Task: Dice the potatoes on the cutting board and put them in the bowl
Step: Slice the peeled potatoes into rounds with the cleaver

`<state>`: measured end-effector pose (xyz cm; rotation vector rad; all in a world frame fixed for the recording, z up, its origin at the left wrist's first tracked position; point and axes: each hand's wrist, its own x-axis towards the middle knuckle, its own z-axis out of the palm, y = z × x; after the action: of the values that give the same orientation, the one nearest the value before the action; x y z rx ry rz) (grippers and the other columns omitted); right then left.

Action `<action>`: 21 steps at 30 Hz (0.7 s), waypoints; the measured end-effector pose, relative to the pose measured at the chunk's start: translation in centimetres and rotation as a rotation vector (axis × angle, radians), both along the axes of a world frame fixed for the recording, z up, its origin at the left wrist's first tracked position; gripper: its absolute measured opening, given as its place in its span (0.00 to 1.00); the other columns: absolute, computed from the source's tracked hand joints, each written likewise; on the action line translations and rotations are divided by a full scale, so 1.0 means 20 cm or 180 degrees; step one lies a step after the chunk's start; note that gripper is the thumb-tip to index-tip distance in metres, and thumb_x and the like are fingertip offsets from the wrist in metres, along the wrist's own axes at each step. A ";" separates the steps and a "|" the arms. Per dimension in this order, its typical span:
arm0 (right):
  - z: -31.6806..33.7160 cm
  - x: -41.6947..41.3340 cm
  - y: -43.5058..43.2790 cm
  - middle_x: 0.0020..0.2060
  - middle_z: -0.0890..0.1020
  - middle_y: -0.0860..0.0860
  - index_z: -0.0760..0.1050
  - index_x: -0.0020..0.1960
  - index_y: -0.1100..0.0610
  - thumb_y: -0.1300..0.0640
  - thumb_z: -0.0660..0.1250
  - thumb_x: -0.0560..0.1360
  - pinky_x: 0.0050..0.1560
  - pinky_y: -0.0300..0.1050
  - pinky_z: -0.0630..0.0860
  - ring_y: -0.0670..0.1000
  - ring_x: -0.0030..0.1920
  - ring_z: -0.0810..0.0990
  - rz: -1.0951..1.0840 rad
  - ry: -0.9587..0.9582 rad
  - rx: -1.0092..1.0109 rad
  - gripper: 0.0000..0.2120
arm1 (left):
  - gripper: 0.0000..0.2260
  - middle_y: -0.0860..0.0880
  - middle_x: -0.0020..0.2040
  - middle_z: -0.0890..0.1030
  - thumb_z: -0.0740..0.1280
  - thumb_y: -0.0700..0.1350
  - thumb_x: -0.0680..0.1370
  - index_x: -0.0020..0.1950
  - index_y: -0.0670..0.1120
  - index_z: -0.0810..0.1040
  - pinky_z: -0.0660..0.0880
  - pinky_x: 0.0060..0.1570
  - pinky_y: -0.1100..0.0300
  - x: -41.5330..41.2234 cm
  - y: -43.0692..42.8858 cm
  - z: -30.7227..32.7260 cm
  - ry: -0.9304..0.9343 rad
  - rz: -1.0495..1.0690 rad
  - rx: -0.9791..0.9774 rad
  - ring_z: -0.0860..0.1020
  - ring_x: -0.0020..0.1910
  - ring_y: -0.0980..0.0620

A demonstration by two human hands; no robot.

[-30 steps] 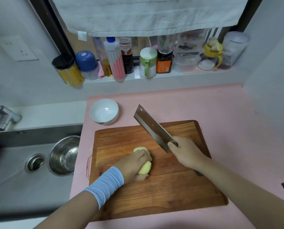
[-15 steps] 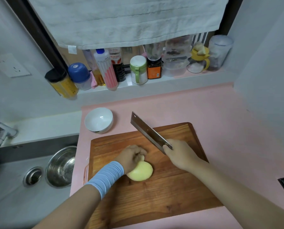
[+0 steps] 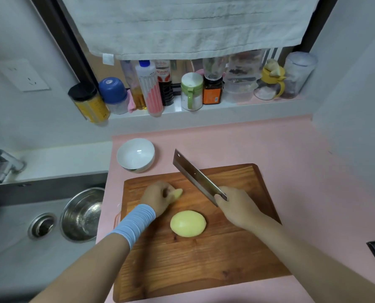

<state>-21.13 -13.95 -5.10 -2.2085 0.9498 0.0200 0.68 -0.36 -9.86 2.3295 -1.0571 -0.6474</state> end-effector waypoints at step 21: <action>0.04 0.00 0.15 0.30 0.75 0.46 0.66 0.35 0.45 0.54 0.59 0.82 0.33 0.43 0.66 0.47 0.32 0.73 -0.0238 0.0032 -0.0084 0.17 | 0.40 0.59 0.65 0.68 0.78 0.62 0.63 0.72 0.61 0.66 0.67 0.66 0.57 -0.12 0.16 0.01 -0.0078 -0.1726 0.0594 0.67 0.65 0.58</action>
<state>-21.04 -11.05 -4.38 -2.1973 1.0430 -0.0162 -1.68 2.90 -9.61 2.2044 -1.7285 -0.9500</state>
